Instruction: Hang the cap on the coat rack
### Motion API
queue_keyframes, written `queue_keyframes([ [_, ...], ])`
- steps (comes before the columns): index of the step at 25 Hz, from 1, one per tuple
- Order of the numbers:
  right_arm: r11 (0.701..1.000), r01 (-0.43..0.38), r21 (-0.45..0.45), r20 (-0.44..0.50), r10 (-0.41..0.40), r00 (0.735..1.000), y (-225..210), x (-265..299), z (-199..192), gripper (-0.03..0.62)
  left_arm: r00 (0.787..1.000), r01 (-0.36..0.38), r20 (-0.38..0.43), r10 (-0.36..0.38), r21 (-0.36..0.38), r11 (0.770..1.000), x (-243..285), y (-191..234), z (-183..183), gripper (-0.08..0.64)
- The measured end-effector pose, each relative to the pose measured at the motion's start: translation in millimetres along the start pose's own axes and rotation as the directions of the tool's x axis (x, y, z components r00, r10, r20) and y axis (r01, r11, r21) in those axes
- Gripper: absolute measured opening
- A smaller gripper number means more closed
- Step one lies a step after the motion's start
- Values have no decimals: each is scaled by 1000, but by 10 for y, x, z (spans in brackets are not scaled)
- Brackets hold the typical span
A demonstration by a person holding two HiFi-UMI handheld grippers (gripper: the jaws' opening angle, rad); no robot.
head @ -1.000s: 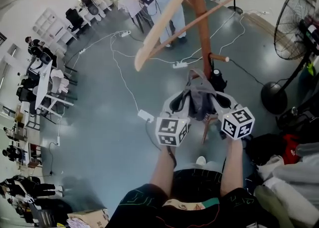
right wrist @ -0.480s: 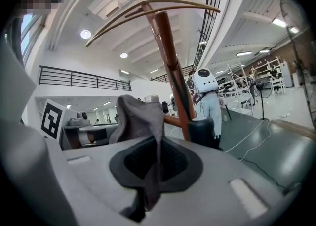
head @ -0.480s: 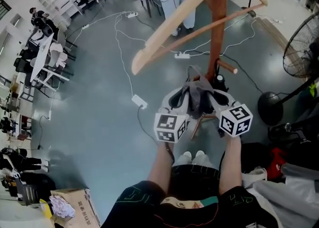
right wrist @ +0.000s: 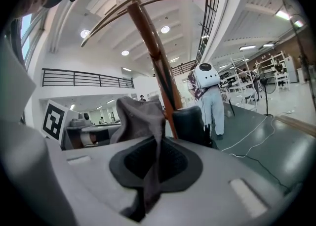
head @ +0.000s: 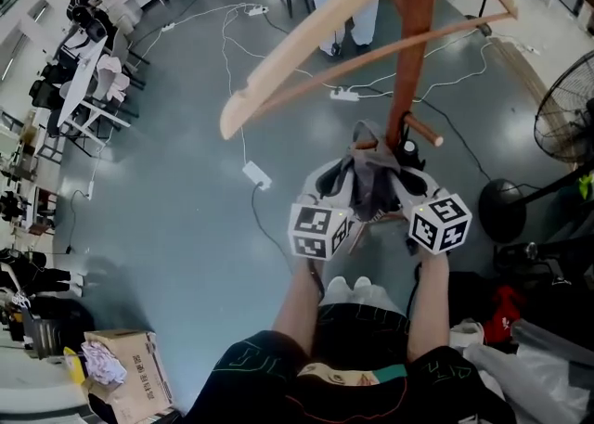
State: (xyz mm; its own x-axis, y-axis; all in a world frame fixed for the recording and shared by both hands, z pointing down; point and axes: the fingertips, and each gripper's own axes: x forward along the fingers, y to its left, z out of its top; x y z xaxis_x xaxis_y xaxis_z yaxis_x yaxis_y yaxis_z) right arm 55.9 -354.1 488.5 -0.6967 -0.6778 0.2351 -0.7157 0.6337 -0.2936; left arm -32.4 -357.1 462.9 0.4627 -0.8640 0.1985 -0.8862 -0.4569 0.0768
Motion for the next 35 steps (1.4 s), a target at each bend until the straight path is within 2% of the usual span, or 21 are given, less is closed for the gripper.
queue_keyframes([
  [5, 1000, -10, 19, 0, 10, 1000, -93, -45, -50, 20, 1000, 7, -24, -7, -3, 1000, 114, -79, -39, 40],
  [16, 994, 33, 108, 15, -34, 999, -478, -256, -282, 20, 993, 68, -95, -67, 4, 998, 445, -424, -306, 40],
  [20, 994, 81, 73, -6, -80, 997, -556, -288, -352, 20, 991, 82, -106, -80, 13, 997, 471, -535, -402, 41],
  [25, 992, 122, 26, -80, -120, 990, -593, -268, -583, 19, 989, 53, -136, -54, -5, 999, 426, -542, -590, 44],
  [31, 996, 90, 14, -142, -87, 986, -413, -96, -741, 19, 989, 2, -147, -6, -24, 1000, 331, -339, -638, 44],
  [35, 998, 64, 7, -193, -61, 979, -326, -20, -802, 20, 982, -39, -183, 41, 18, 999, 289, -253, -644, 65],
])
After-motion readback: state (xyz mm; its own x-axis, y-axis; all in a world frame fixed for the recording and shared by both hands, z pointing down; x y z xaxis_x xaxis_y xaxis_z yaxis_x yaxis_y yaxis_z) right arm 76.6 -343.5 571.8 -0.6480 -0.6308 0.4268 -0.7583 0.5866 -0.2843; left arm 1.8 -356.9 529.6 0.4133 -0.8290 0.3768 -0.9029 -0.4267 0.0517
